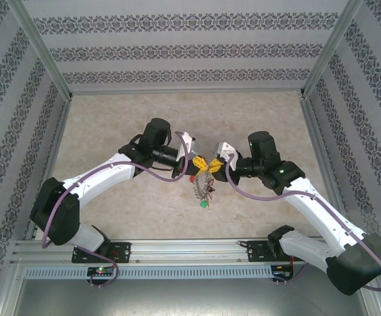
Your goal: Put the keys on the keyring
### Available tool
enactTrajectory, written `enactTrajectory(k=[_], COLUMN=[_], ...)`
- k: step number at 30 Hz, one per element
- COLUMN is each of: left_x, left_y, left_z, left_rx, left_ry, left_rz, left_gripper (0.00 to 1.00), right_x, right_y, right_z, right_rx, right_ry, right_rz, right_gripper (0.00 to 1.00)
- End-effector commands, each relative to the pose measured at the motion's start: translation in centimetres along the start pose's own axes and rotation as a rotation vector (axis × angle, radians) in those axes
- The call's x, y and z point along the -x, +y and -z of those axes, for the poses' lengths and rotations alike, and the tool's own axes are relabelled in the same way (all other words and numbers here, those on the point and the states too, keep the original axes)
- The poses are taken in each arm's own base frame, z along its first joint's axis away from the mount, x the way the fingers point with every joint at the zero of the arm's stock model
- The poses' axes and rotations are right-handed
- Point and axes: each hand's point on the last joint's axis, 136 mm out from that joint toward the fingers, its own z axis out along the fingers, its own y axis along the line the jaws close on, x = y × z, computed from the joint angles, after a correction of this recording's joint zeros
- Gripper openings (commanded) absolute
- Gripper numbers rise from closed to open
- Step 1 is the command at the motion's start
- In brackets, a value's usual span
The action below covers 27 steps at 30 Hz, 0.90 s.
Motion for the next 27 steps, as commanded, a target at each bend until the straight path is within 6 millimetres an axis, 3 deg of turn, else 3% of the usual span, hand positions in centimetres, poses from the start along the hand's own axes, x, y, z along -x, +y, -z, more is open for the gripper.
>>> enactTrajectory(k=[1, 8, 18, 27], left_x=[3.8, 3.5, 2.8, 2.5], left_y=[-1.5, -0.9, -0.8, -0.7], left_z=[0.7, 0.6, 0.7, 0.8], left_rx=[-0.062, -0.023, -0.008, 0.013], left_ry=[-0.119, -0.117, -0.071, -0.052], left_rz=[-0.105, -0.102, -0.112, -0.112], left_gripper=[0.00, 0.00, 0.00, 0.00], right_x=[1.4, 1.5, 3.3, 4.0], right_y=[0.7, 0.5, 0.9, 0.8], right_z=[0.4, 1.2, 1.6, 1.8], right_rx=[0.036, -0.006, 0.019, 0.016], right_ry=[-0.078, -0.068, -0.127, -0.148], right_rz=[0.015, 0.013, 0.030, 0.054], right_gripper=[0.21, 0.21, 0.24, 0.34])
